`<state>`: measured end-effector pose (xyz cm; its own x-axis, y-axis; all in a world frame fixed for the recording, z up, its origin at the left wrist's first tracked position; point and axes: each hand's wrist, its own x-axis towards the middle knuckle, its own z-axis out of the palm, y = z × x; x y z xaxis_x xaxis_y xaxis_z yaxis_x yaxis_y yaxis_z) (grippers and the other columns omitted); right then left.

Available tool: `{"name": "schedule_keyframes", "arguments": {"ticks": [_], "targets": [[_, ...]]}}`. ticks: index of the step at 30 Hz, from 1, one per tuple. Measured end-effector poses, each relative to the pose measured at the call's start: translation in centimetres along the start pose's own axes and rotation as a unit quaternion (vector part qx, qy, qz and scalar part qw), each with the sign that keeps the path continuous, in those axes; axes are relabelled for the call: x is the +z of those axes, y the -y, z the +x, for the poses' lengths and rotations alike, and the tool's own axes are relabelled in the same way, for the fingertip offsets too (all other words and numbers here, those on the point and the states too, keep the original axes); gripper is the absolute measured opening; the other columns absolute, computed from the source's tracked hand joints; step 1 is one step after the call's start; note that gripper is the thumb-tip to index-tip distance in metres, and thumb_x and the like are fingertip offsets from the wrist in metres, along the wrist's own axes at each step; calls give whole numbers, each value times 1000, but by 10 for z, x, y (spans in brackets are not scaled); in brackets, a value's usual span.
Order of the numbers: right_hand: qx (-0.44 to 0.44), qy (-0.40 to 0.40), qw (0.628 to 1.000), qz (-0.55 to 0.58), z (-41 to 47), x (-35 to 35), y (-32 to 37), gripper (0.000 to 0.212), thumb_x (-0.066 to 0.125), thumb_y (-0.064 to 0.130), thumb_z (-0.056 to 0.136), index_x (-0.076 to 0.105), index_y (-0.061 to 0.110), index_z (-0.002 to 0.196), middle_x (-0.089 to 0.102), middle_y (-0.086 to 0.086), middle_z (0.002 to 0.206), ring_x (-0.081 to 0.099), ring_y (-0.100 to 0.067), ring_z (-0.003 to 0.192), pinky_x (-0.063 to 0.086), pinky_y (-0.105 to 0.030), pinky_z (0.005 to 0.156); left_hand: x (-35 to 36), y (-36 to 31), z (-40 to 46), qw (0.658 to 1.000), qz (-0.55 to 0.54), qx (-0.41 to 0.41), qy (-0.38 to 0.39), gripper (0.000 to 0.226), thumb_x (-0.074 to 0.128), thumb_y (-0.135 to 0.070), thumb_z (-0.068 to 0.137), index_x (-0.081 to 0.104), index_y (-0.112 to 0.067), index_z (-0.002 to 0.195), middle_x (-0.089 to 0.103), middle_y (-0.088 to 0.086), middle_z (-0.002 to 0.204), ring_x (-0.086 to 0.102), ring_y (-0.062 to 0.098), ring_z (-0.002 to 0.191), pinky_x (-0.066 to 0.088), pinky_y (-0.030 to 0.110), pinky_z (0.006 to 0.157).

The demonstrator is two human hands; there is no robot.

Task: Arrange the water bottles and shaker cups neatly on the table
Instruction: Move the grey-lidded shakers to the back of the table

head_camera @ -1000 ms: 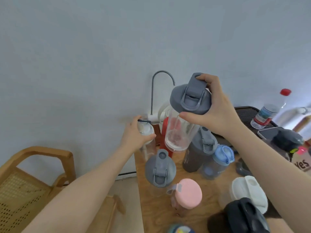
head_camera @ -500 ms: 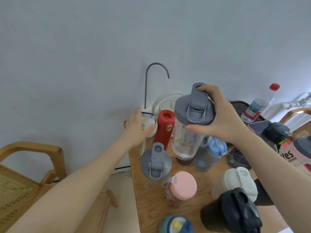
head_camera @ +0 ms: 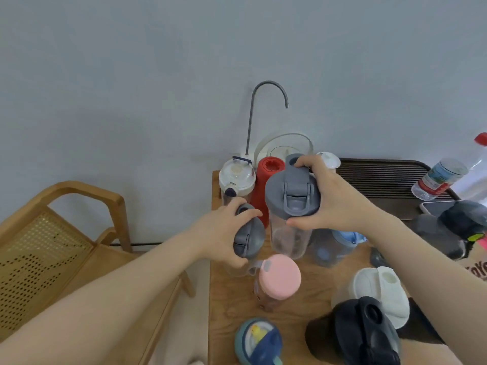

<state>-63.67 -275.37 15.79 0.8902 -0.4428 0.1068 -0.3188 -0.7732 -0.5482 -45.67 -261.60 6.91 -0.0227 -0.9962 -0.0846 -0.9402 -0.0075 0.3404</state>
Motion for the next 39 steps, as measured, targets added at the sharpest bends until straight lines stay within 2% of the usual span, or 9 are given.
{"name": "schedule_keyframes", "arguments": {"ticks": [4,10,14,22,26,28,30,34,39], "targets": [[1,28,999,-28,2,26,-13,83,82,36,55,28,25,117,44,6,102,52,-12,85,45,-26,73,-11,4,-15,995,-37,-78,-41,88,74,-39,62,27,-26,135,24,1,136,51,23,104,42,24,78],[0,13,998,-66,7,60,-29,85,85,33,56,37,8,121,41,3,107,50,-20,97,30,-23,80,-12,10,-15,992,-17,-112,-46,89,73,-45,62,27,-27,135,26,1,133,49,24,104,41,25,78],[-2,22,990,-136,11,69,-38,83,81,36,57,40,10,124,47,-5,127,43,-25,120,20,-28,90,-5,11,-7,991,-8,-121,-46,93,71,-55,63,23,-30,138,25,4,137,46,26,113,45,32,86],[26,59,969,-240,9,72,-35,86,73,52,63,35,15,131,47,-3,135,43,-24,125,28,-35,97,-4,15,-5,992,-9,-123,-26,106,67,-64,63,8,-30,144,13,7,146,28,27,131,37,36,99],[69,110,961,-245,6,62,-31,103,64,73,53,28,21,134,37,-1,144,22,-23,139,14,-39,111,-15,16,-3,986,-18,-117,-120,102,36,-78,58,18,-24,142,24,9,138,26,27,126,28,38,104],[113,95,965,-218,8,60,-27,101,41,84,50,35,21,129,39,-3,143,15,-25,142,3,-45,115,-27,25,8,971,-66,-131,-188,91,43,-69,66,24,-20,140,28,13,136,28,29,125,29,39,103],[154,49,966,-204,13,63,-25,91,34,83,54,41,18,117,48,-5,133,21,-26,140,-1,-49,115,-37,37,28,956,-120,-154,-221,82,64,-46,73,25,-18,140,27,15,138,27,32,129,27,40,105],[196,-1,953,-232,24,74,-20,97,45,82,56,33,16,126,52,-8,129,27,-30,137,-6,-51,114,-51,57,68,956,-205,-162,-135,94,76,-32,68,20,-20,143,21,12,147,26,26,136,26,34,107],[221,28,934,-280,28,85,-10,110,60,74,58,15,15,140,58,-15,127,18,-34,141,-12,-55,112,-48,62,89,969,-213,-100,-73,85,80,-33,59,38,-23,132,48,2,130,50,22,115,43,31,89]]}}
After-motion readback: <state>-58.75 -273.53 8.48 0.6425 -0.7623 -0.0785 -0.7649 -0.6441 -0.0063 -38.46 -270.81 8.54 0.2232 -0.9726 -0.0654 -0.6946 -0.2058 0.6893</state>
